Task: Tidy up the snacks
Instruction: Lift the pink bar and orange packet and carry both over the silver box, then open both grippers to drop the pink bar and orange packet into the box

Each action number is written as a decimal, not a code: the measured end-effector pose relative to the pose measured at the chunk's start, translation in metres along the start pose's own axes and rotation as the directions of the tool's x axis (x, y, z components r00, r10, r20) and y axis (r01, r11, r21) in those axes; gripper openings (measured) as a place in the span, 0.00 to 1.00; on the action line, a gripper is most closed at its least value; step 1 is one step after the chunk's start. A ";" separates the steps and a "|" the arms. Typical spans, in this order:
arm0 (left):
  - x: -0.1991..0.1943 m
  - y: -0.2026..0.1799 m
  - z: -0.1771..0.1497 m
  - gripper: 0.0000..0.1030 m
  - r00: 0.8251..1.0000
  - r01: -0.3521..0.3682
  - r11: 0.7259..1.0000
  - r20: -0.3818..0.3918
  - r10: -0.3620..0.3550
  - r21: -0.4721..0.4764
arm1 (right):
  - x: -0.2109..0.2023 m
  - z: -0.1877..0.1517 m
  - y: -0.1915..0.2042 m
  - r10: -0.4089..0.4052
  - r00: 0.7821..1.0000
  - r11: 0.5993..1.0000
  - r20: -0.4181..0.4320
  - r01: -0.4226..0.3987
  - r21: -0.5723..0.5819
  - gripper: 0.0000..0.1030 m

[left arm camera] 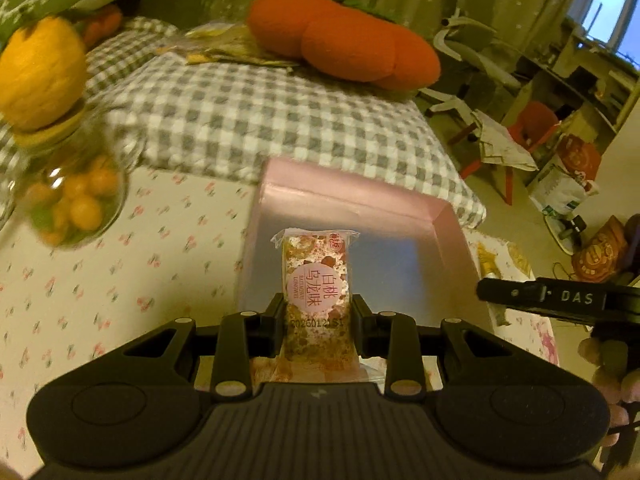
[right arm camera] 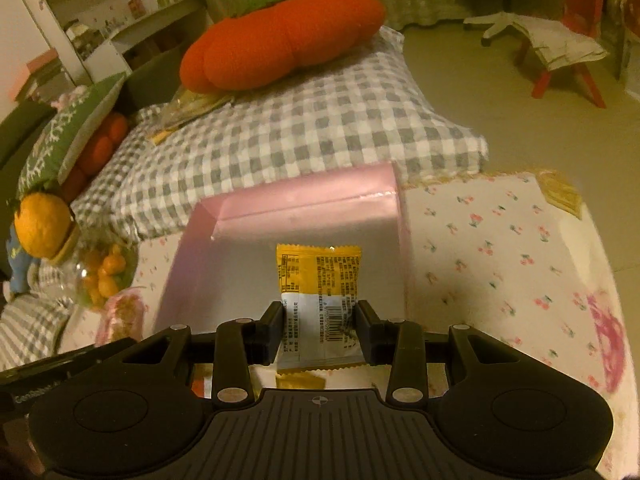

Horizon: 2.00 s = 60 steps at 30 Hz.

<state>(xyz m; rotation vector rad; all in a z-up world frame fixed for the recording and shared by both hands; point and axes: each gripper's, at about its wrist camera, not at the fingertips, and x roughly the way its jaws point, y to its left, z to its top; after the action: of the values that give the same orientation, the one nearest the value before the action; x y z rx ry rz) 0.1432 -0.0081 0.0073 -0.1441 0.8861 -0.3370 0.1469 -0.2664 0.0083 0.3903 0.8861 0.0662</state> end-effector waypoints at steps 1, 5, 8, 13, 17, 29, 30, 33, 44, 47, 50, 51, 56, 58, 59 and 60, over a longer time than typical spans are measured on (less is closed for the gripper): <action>0.004 -0.003 0.003 0.29 1.000 0.000 1.000 0.002 0.000 0.011 | 0.005 0.002 -0.002 0.010 1.000 1.000 -0.003 -0.010 0.007 0.36; 0.025 -0.011 0.014 0.29 1.000 -0.008 0.999 0.001 0.008 0.049 | 0.023 0.004 -0.007 0.021 1.000 1.000 -0.007 -0.021 0.016 0.36; 0.041 -0.017 0.017 0.29 0.999 -0.037 0.996 0.005 0.037 0.087 | 0.035 0.004 -0.009 0.023 1.000 1.000 -0.005 -0.023 0.006 0.36; 0.068 -0.027 0.023 0.29 0.996 -0.081 0.987 -0.012 0.084 0.140 | 0.051 0.006 -0.009 0.058 0.998 0.998 0.000 -0.058 -0.009 0.36; 0.083 -0.030 0.027 0.29 0.996 -0.091 0.982 -0.002 0.092 0.163 | 0.060 0.012 -0.002 0.031 0.999 0.997 0.027 -0.029 -0.066 0.36; 0.110 -0.022 0.033 0.29 0.988 -0.153 0.973 -0.006 0.156 0.172 | 0.085 0.012 0.006 -0.035 0.998 0.987 0.046 0.042 -0.157 0.36; 0.112 -0.019 0.033 0.29 0.987 -0.155 0.974 -0.009 0.158 0.163 | 0.085 0.012 0.005 -0.043 0.998 0.986 0.051 0.050 -0.162 0.36; 0.115 -0.015 0.033 0.29 0.986 -0.163 0.975 -0.010 0.166 0.150 | 0.088 0.012 0.003 -0.056 0.997 0.985 0.058 0.064 -0.160 0.36; 0.113 -0.007 0.031 0.37 0.990 -0.142 0.978 -0.004 0.144 0.151 | 0.092 0.009 -0.005 -0.075 0.996 0.987 0.044 0.080 -0.143 0.40; 0.113 -0.010 0.033 0.46 0.990 -0.138 0.977 -0.002 0.140 0.166 | 0.089 0.010 -0.005 -0.063 0.997 0.990 0.048 0.068 -0.121 0.57; 0.110 -0.013 0.034 0.54 0.991 -0.135 0.975 0.006 0.136 0.176 | 0.081 0.011 -0.005 -0.052 0.997 0.993 0.057 0.057 -0.099 0.62; 0.107 -0.014 0.034 0.55 0.991 -0.133 0.975 0.009 0.134 0.178 | 0.079 0.011 -0.006 -0.049 0.997 0.994 0.057 0.054 -0.093 0.63; 0.090 -0.018 0.034 0.66 0.993 -0.115 0.977 0.017 0.114 0.179 | 0.057 0.009 -0.010 -0.053 0.996 0.996 0.066 0.057 -0.061 0.70; 0.079 -0.020 0.034 0.71 0.995 -0.100 0.979 0.021 0.098 0.179 | 0.047 0.009 -0.010 -0.060 0.995 0.997 0.073 0.064 -0.050 0.74; 0.074 -0.020 0.034 0.75 0.996 -0.092 0.980 0.025 0.089 0.177 | 0.042 0.009 -0.009 -0.063 0.995 0.997 0.077 0.067 -0.045 0.74; 0.068 -0.021 0.034 0.77 0.997 -0.082 0.981 0.029 0.079 0.175 | 0.037 0.009 -0.009 -0.065 0.995 0.997 0.079 0.068 -0.042 0.74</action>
<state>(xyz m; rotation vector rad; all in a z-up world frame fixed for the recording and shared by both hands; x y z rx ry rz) 0.2043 -0.0514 -0.0162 0.0519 0.8342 -0.3362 0.1762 -0.2697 -0.0170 0.3197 0.8191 0.0091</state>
